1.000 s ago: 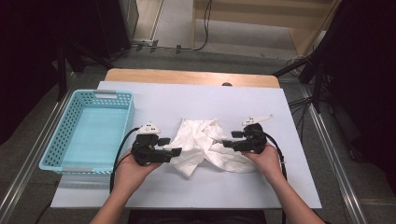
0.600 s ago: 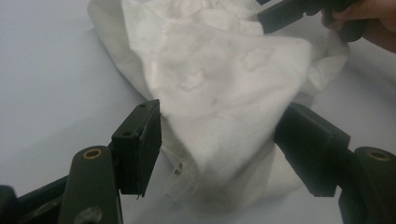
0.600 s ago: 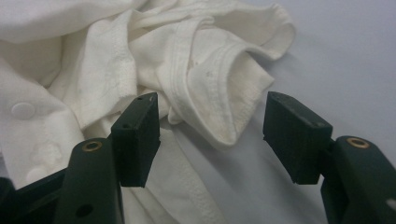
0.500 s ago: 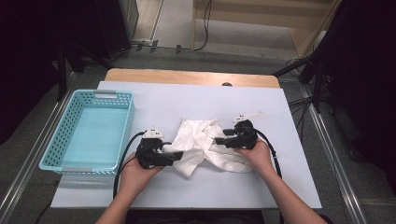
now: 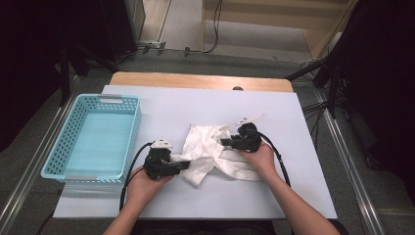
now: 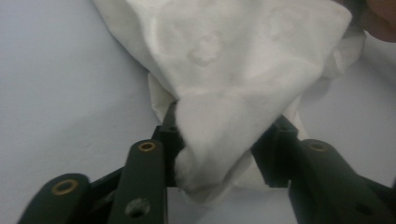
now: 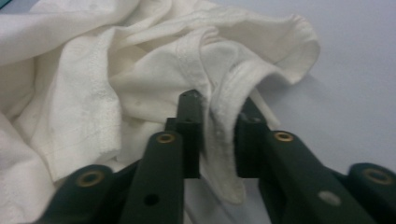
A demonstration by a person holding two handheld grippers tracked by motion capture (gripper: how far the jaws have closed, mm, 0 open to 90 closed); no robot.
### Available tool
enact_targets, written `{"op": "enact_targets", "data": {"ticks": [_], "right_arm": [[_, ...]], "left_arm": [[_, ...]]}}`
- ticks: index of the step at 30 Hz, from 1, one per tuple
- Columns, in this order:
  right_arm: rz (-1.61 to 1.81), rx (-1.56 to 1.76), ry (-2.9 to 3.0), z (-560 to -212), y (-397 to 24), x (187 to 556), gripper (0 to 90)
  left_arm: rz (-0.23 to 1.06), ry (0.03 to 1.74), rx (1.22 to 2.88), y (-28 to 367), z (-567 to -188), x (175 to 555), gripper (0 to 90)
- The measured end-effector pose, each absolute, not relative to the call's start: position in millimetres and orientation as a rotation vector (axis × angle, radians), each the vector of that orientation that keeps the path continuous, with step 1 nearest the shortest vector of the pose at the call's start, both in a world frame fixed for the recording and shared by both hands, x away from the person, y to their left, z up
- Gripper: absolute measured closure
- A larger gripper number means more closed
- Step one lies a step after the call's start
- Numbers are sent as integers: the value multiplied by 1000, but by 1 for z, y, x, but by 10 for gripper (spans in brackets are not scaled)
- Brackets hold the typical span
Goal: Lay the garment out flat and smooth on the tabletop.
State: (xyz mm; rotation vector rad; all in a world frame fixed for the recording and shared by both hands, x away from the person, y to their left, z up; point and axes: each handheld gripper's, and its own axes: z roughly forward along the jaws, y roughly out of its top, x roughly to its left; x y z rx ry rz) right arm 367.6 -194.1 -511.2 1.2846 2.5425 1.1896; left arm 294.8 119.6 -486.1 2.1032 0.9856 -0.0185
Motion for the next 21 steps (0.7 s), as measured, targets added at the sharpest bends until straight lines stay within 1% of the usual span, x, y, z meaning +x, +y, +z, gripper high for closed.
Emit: {"op": "enact_targets", "data": {"ticks": [1,2,4,7,13,21], "right_arm": [[1190,1285,2543,-511,-194,368,772],[1179,1276,2539,-508,-195,367,821],[1177,1272,2531,-503,-197,367,828],[1192,1291,2506,-493,-203,368,833],[1195,1310,2464,-477,-215,367,836],[1215,1372,2380,-459,-242,373,836]], "left_arm": [[-18,986,2103,120,-486,295,683],[-30,984,2112,118,-486,294,713],[-28,967,2117,117,-485,293,789],[-34,948,2101,113,-481,292,854],[-42,884,2081,104,-471,285,870],[-77,815,2075,91,-463,273,873]]}}
